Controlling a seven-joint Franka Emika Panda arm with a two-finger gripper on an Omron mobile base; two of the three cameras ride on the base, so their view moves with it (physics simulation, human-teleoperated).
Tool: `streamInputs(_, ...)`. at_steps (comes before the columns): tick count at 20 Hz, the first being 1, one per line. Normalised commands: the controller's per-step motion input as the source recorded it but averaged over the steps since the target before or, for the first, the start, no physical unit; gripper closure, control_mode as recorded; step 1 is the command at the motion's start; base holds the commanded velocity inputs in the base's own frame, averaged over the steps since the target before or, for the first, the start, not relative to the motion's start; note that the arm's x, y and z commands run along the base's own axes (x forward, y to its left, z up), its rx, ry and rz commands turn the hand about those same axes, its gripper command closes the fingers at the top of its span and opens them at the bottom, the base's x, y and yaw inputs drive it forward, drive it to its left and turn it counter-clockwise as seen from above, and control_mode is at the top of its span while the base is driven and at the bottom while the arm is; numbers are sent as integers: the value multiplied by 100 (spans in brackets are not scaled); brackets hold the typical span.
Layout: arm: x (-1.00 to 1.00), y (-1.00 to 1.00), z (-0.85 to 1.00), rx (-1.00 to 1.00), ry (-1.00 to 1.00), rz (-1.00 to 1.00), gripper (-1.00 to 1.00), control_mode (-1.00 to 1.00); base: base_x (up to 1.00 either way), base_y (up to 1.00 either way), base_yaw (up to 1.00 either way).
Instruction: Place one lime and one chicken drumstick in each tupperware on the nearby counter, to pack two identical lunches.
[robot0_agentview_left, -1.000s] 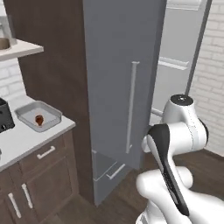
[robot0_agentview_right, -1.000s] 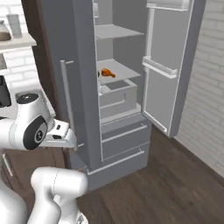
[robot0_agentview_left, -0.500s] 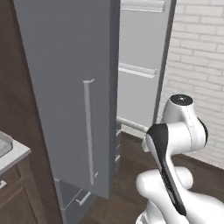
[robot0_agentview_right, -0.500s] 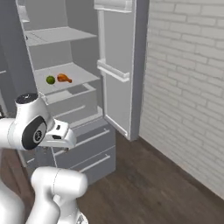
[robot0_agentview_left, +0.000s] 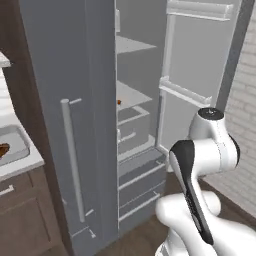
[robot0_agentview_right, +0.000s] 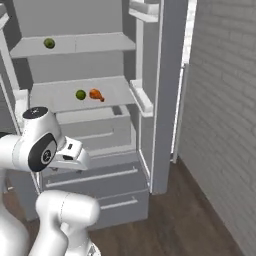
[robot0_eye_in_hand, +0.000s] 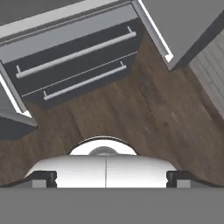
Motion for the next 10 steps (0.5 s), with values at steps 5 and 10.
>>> streamInputs(5,0,0,0,0,0,0,-100,100,73,-42,80)
streamInputs(10,0,0,0,0,0,0,-100,100,89,-75,35)
